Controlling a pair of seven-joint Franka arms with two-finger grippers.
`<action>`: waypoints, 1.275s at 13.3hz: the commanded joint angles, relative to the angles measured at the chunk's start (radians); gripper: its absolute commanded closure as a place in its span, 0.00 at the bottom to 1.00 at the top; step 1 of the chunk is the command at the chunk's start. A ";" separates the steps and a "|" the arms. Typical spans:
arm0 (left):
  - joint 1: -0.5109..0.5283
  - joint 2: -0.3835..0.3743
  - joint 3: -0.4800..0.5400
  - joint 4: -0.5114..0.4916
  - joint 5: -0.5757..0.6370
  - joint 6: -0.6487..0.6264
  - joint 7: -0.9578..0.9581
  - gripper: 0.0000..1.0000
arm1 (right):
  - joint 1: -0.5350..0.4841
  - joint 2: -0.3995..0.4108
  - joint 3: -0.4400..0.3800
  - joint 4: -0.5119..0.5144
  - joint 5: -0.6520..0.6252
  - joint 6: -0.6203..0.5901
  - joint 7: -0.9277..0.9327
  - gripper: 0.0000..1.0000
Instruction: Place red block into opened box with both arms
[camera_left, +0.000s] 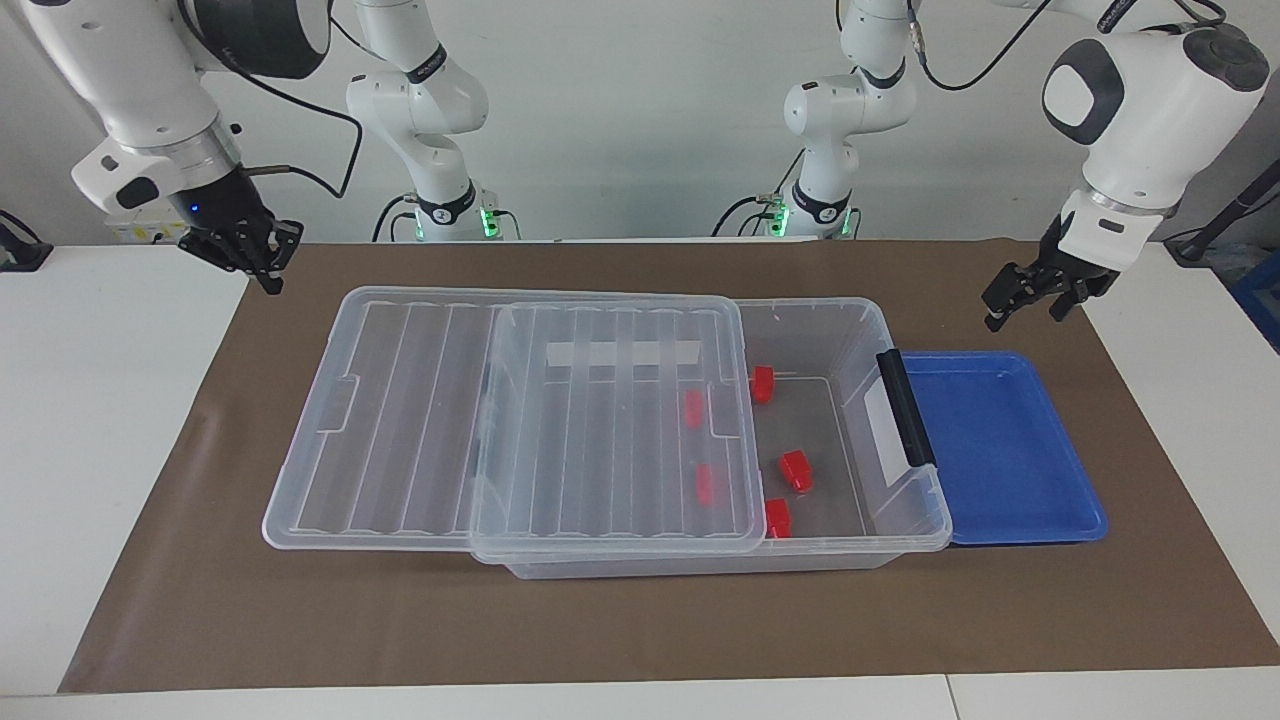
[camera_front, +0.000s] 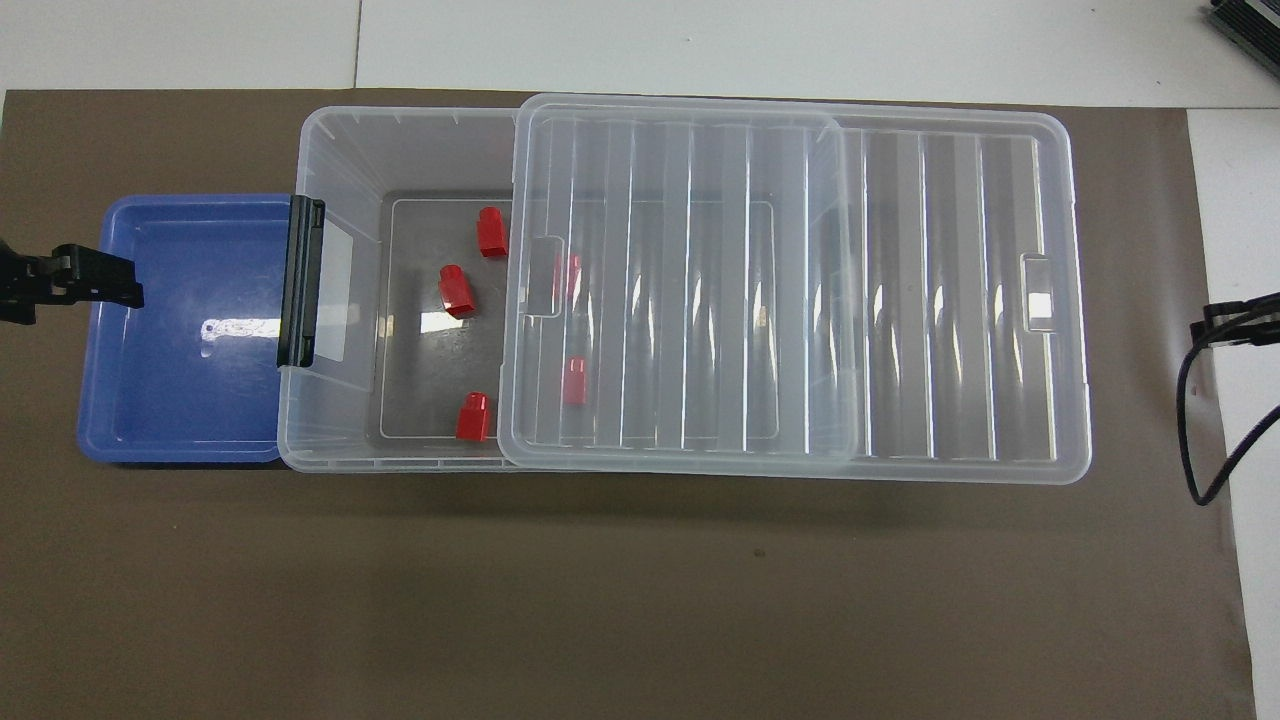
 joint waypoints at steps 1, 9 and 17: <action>0.005 -0.020 -0.005 0.038 -0.018 -0.071 0.019 0.00 | -0.049 0.057 0.011 -0.059 0.001 0.160 -0.114 1.00; -0.003 -0.040 -0.012 0.044 -0.018 -0.088 0.019 0.00 | -0.052 0.241 0.014 -0.053 0.024 0.445 -0.179 1.00; -0.015 -0.046 -0.016 0.069 -0.018 -0.105 0.017 0.00 | 0.011 0.280 0.017 -0.050 0.142 0.487 -0.161 1.00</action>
